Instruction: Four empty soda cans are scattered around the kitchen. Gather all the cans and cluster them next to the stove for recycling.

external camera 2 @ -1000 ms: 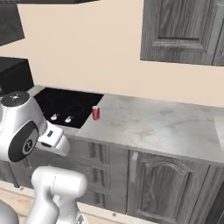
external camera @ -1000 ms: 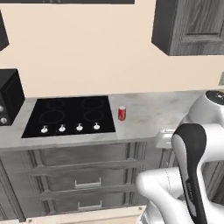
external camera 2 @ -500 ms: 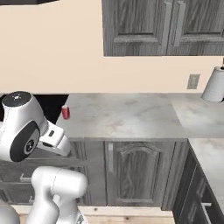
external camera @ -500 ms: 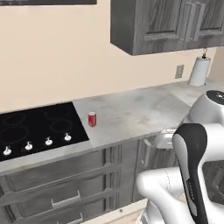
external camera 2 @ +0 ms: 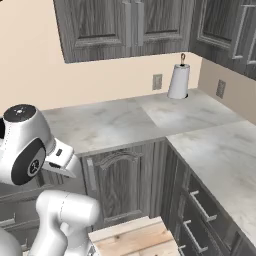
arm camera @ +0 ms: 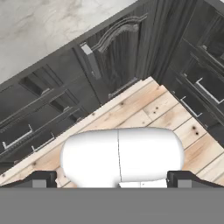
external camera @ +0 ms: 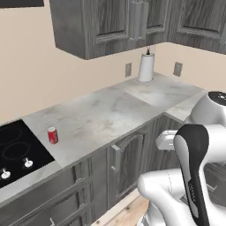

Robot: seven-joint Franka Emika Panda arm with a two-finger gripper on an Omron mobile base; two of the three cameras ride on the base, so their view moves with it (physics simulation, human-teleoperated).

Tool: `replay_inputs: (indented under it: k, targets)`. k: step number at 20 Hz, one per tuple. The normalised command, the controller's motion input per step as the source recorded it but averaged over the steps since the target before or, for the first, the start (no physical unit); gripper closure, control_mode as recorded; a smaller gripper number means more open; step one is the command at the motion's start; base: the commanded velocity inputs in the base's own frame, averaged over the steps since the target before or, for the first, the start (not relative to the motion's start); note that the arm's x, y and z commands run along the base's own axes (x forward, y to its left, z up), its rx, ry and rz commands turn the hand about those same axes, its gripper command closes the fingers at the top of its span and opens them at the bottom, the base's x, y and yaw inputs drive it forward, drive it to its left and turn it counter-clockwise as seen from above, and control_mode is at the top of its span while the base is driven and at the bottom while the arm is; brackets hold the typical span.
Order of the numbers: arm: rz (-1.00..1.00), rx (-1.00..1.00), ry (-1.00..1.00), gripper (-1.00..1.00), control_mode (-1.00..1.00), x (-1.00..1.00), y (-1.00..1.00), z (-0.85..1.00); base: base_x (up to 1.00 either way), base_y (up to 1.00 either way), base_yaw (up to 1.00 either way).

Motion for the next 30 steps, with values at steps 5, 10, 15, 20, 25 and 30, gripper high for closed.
replay_inputs:
  k: [5, 10, 15, 20, 25, 30]
  targets:
    - [0.0, 0.0, 0.0, -1.0, 1.0, 0.0, 0.0, 0.0, -0.19, -0.34, -0.58]
    - [0.0, 0.0, 0.0, -1.0, 1.0, 0.0, 0.0, 0.0, -0.19, -0.24, -0.59]
    - [0.0, 0.0, 0.0, -1.0, 1.0, 0.0, 0.0, 0.0, -0.04, -0.13, -0.54]
    - [0.0, 0.0, 0.0, -1.0, 1.0, 0.0, 0.0, 0.0, 0.0, -0.06, -0.5]
    - [0.0, 0.0, 0.0, -1.0, 1.0, 0.0, 0.0, 0.0, 0.0, 0.0, -0.46]
    - [0.0, 0.0, 0.0, -1.0, 1.0, 0.0, 0.0, 0.0, 0.13, -0.01, -0.31]
